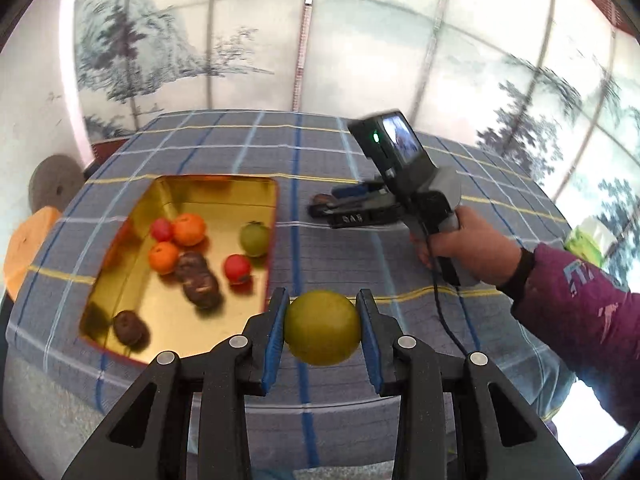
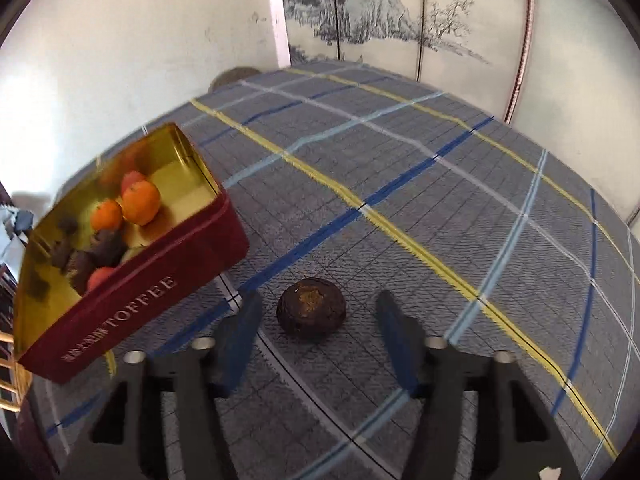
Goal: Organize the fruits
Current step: 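Carry the yellow fruit into the tin with the left gripper while the right gripper grasps a brown tea cake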
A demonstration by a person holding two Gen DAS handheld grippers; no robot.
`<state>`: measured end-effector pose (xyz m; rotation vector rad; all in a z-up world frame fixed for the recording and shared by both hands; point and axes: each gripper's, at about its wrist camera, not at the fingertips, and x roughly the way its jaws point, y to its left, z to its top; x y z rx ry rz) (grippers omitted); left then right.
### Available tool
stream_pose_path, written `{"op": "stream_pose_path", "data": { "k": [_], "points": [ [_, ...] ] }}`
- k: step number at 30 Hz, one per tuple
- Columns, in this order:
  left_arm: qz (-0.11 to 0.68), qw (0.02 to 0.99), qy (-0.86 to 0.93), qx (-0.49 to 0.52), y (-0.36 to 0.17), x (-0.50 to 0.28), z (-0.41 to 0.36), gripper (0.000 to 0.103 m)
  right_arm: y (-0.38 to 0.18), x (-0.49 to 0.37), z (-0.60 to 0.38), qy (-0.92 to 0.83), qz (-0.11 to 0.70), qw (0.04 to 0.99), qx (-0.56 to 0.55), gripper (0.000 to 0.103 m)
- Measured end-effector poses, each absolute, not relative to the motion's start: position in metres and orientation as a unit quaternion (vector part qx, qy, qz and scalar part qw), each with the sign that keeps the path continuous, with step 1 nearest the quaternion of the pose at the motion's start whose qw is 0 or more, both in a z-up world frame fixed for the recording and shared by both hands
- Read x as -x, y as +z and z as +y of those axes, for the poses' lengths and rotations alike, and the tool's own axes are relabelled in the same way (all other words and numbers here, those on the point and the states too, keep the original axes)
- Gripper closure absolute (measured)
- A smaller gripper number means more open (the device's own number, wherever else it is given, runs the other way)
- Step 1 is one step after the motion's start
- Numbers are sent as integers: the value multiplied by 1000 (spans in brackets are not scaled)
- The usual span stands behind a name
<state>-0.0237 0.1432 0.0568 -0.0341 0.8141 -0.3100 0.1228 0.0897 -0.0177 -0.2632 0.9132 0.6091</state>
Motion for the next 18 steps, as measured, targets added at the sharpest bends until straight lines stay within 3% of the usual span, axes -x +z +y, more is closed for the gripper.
{"op": "stream_pose_path", "data": {
  "k": [3,11,18],
  "points": [
    [394,908,-136,35,54,24,158,67,-19,-119,91,292,429,844,133,71],
    [396,914,-80,40,40,29,189,67,2,-41,10,233,397,884,83,72],
    [395,917,-47,23,28,24,197,67,-12,-3,-98,111,422,900,23,71]
  ]
}}
